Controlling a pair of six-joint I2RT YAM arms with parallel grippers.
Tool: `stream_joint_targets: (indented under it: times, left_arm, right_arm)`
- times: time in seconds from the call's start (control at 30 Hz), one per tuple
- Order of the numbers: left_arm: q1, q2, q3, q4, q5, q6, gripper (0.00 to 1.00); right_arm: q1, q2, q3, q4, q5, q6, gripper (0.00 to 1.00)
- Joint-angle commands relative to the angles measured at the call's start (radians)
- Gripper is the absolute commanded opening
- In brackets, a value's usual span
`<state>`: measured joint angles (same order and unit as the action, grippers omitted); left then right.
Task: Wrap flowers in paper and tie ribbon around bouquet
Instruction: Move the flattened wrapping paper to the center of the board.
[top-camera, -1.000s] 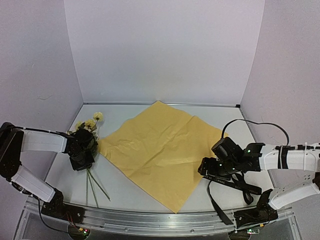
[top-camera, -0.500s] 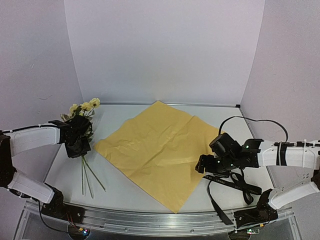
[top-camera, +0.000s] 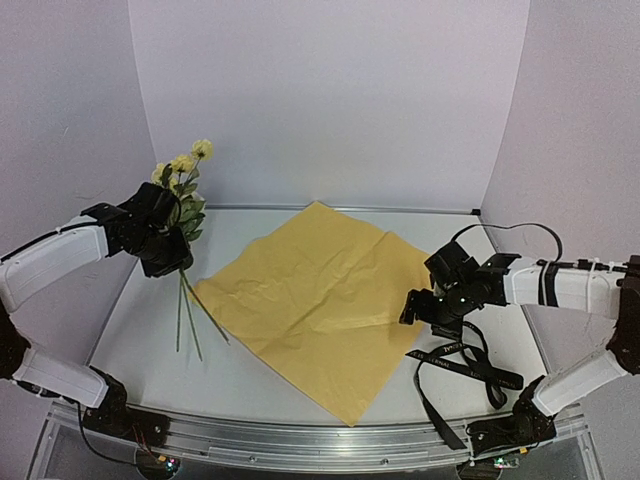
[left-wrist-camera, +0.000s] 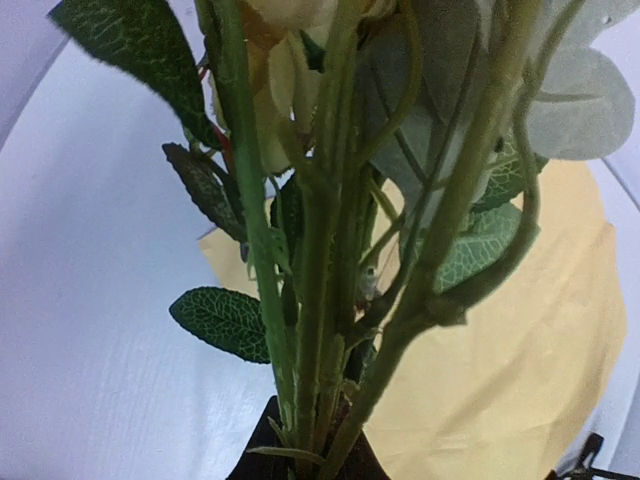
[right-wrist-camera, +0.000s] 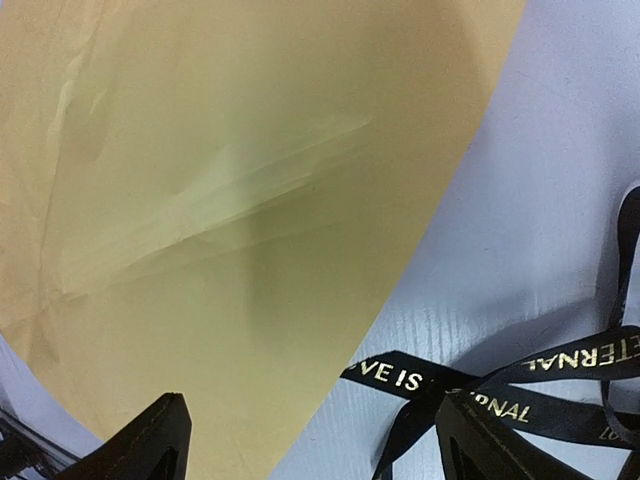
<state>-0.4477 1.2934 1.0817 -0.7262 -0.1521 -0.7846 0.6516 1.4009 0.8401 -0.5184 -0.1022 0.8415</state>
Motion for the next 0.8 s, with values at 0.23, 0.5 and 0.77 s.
stream_joint_targets:
  times: [0.23, 0.5, 0.77]
  left_arm:
    - [-0.164, 0.394, 0.366, 0.296, 0.141, 0.002, 0.00]
    - [-0.183, 0.584, 0.504, 0.367, 0.231, 0.001, 0.00]
    - [-0.189, 0.657, 0.536, 0.402, 0.272, -0.011, 0.00]
  right_arm:
    - [-0.162, 0.159, 0.106, 0.040, -0.125, -0.021, 0.85]
    - [-0.209, 0.243, 0.070, 0.152, -0.152, 0.052, 0.73]
    - [-0.219, 0.322, 0.049, 0.229, -0.170, 0.096, 0.58]
